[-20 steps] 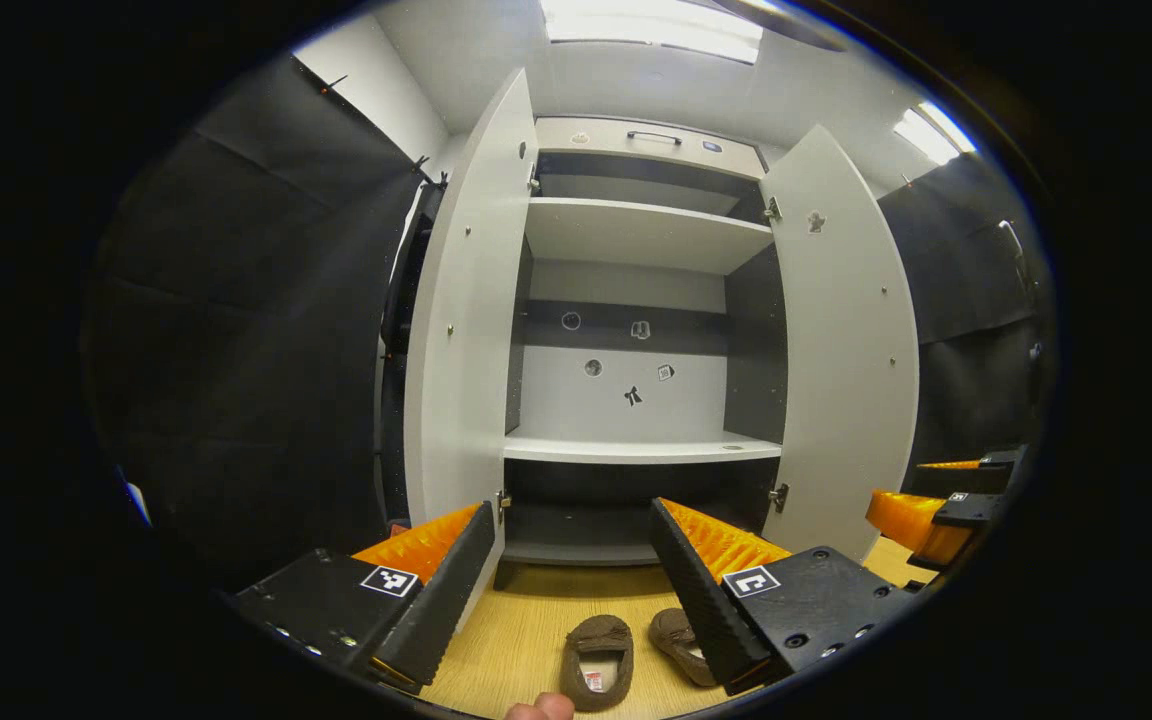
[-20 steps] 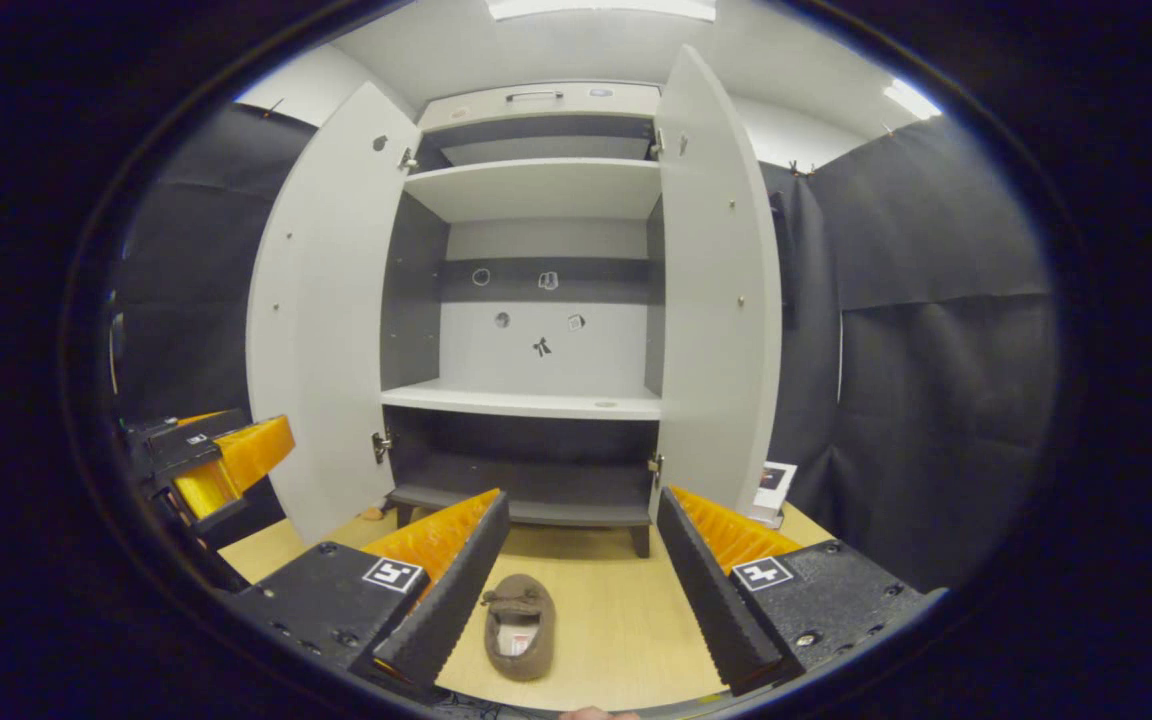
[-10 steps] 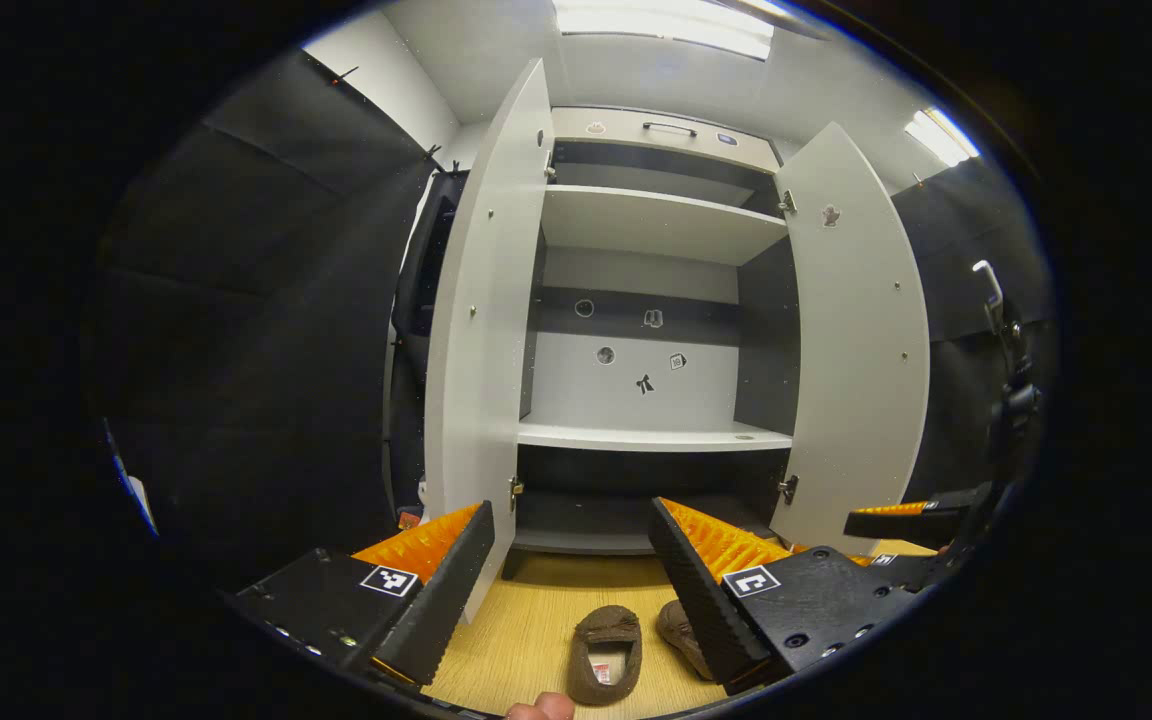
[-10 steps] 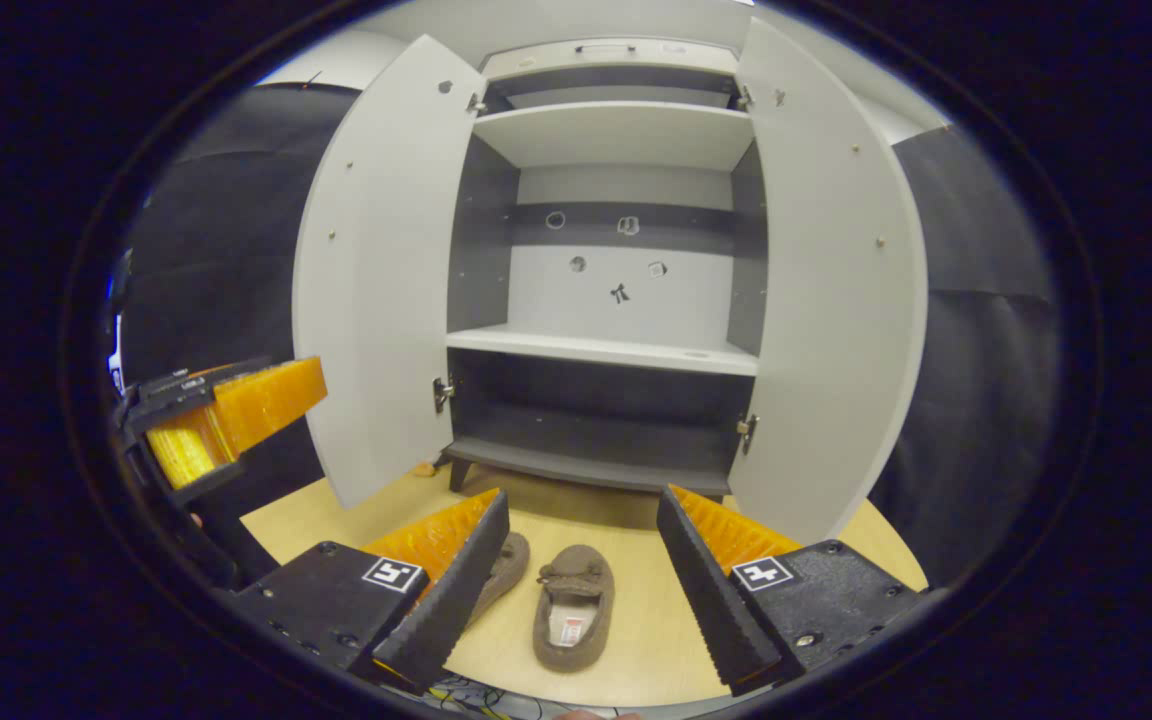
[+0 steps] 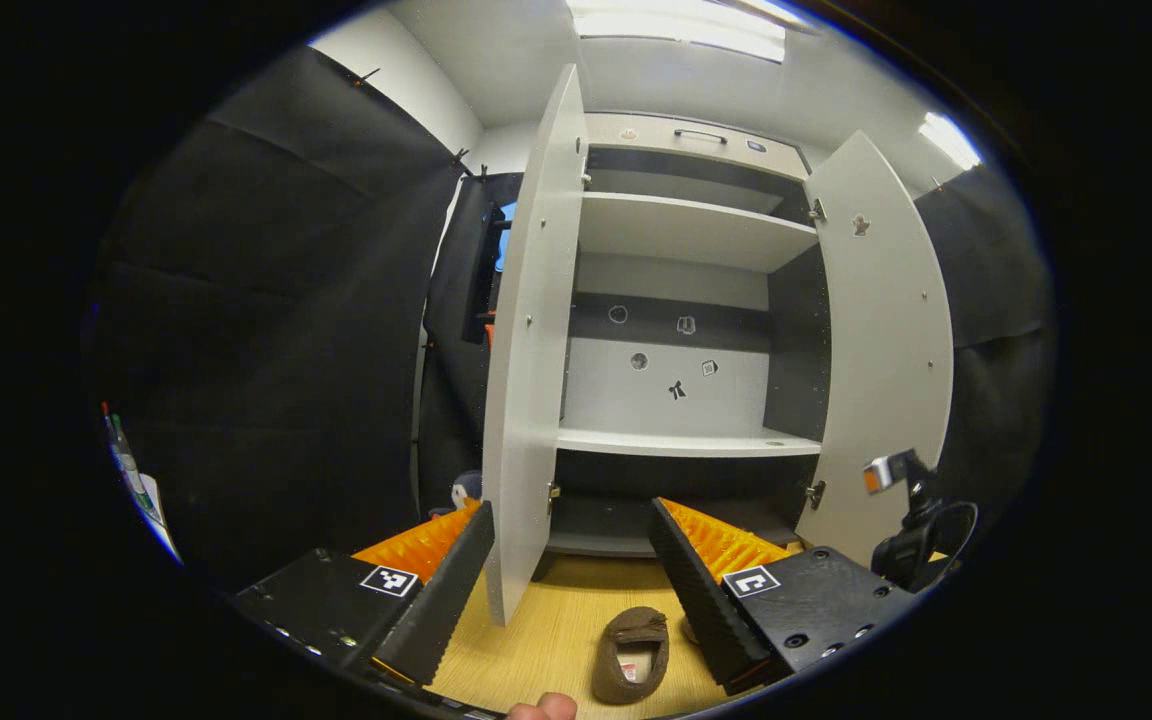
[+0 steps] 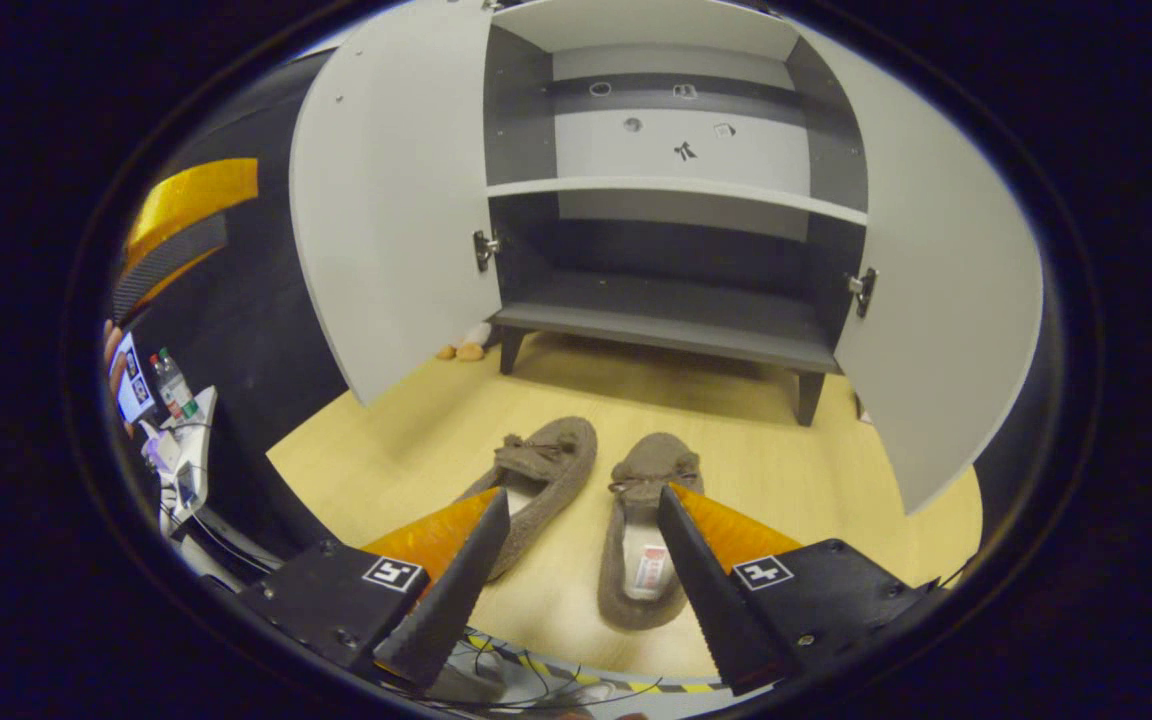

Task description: Grab one shoe with the right hand and put it into the shoe cabinet, grab the other shoe with the left hand and put it into the shoe cabinet; then close the right door with the right hand and the left door with the left hand.

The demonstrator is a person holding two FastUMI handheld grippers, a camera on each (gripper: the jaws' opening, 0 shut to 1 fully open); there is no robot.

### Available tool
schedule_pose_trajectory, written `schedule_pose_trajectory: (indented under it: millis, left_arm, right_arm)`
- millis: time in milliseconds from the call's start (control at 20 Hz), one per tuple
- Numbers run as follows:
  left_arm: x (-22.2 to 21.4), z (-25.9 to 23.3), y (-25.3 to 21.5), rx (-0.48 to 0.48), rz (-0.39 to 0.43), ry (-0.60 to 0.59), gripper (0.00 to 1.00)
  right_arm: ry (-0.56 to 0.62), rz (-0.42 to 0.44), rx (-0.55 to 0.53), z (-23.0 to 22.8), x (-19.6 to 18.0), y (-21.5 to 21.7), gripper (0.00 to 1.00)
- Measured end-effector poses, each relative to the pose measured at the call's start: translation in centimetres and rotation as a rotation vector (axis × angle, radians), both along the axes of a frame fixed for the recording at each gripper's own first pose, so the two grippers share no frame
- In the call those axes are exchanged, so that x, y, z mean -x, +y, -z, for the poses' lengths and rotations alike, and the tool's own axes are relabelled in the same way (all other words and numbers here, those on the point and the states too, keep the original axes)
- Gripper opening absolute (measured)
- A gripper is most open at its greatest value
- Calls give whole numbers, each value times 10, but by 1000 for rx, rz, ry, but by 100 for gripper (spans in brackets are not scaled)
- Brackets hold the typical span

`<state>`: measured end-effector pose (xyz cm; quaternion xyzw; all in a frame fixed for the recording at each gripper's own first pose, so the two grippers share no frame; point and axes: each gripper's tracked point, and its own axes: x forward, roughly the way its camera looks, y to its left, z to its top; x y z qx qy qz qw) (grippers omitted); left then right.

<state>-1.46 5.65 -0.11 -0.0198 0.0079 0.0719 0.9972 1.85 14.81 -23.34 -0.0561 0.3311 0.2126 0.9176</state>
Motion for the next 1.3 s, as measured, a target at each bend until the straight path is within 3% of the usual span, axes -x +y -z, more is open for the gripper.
schedule_pose_trajectory:
  millis: [150, 250, 350, 450, 650, 900, 950, 1000, 1150, 1200, 1300]
  left_arm:
    - [3, 0, 5, -3, -9, 2, 95]
    - [6, -2, 11, -10, -22, 2, 95]
    - [8, -2, 11, -4, -18, 0, 99]
    - [9, -4, 12, -2, -28, -3, 95]
    - [10, -3, 14, 9, -31, 0, 95]
    - [11, -3, 12, 15, -20, 6, 95]
    - [11, -3, 12, 15, -15, 7, 99]
    - [10, -2, 12, 14, -10, 10, 95]
    - [11, -3, 10, 19, 0, 7, 95]
    - [12, -4, 10, 21, 5, 3, 100]
    - [12, -6, 7, 39, 29, -8, 95]
  right_arm:
    - [74, -7, -9, 29, 4, 4, 97]
    - [109, 0, 18, 52, -1, 3, 89]
    - [161, 21, 33, 71, -4, 2, 92]
    - [192, 39, 9, 82, -5, 3, 87]
    - [157, 44, 75, 98, -19, 4, 71]
    - [92, 44, 149, 110, -46, 3, 42]
    - [96, 58, 145, 113, -52, 3, 39]
    - [100, 71, 137, 115, -58, 4, 33]
    - [82, 92, 129, 118, -71, 4, 28]
    - [63, 98, 119, 118, -72, 2, 19]
    - [30, 91, 99, 116, -74, 0, 10]
